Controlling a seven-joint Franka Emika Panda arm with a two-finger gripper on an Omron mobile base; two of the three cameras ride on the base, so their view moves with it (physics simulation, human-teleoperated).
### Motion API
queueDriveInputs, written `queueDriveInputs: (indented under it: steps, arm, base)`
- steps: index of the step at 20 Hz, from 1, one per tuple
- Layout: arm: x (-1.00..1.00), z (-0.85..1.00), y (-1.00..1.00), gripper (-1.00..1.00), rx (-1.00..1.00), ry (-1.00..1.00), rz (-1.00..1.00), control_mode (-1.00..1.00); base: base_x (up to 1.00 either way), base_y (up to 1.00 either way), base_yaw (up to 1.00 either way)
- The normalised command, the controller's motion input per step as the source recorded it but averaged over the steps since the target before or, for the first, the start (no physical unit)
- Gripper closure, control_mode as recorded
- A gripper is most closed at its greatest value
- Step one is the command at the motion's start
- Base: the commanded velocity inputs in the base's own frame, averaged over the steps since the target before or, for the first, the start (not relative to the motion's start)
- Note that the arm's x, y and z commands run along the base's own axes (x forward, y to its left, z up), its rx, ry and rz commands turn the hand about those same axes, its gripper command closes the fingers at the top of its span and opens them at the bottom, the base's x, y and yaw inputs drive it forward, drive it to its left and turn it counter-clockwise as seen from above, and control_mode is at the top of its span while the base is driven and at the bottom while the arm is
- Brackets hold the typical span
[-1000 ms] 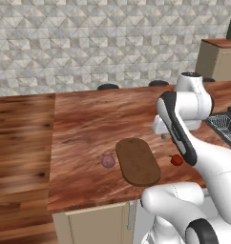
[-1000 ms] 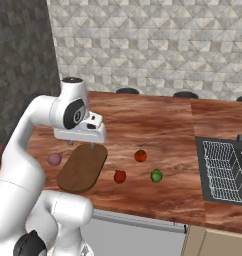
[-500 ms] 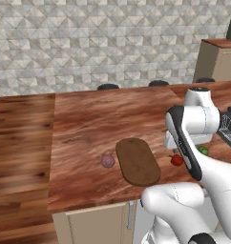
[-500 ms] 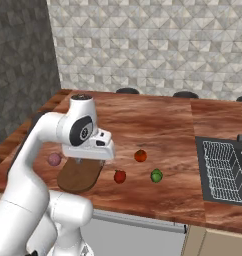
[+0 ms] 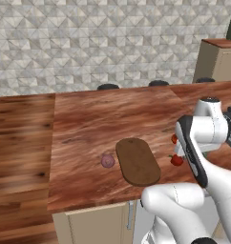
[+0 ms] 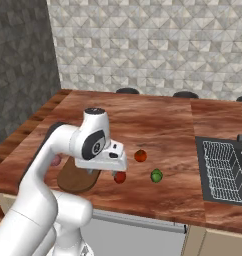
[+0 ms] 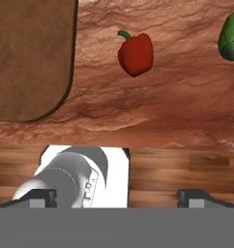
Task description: Place the avocado, onion, tomato, and bell pepper on the cutting board.
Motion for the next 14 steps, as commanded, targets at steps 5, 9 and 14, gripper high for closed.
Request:
queueDriveInputs:
  steps: [5, 9, 14]
  arm:
    - [0.20, -0.32, -0.20, -1.00, 0.00, -0.04, 0.00, -1.00]
    - [0.40, -0.32, -0.09, -1.00, 0.02, -0.07, 0.01, -1.00]
    - [0.44, -0.32, -0.05, -1.00, 0.04, -0.07, 0.01, -1.00]
  base:
    - [0.00, 0.00, 0.00]
    - [0.00, 0.00, 0.00]
    - [0.00, 0.00, 0.00]
